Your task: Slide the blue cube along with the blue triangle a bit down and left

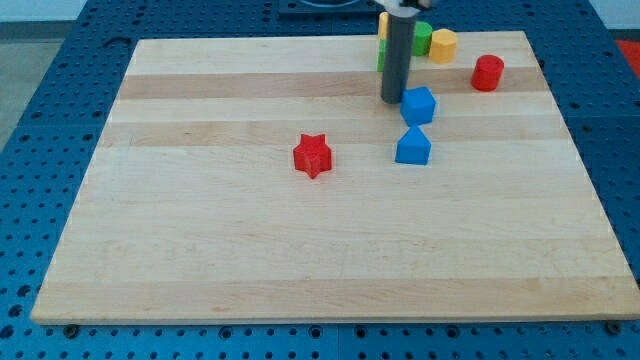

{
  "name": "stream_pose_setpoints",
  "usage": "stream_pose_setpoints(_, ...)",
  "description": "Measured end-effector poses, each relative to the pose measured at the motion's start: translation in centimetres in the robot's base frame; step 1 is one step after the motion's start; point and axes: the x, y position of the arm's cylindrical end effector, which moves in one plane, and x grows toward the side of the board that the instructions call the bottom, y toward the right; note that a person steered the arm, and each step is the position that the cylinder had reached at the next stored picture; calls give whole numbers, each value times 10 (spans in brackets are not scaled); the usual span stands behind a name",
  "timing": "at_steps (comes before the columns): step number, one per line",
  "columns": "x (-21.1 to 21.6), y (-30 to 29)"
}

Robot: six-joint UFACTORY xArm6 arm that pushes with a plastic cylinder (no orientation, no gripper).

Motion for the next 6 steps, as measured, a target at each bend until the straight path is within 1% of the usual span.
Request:
stream_pose_setpoints(1, 23, 11)
stream_pose_setpoints(2, 26, 11)
stream_pose_setpoints(3, 3, 26)
stream_pose_setpoints(4, -8, 66)
stream_pose_setpoints(5, 3, 92)
stream_pose_setpoints(6, 27, 80)
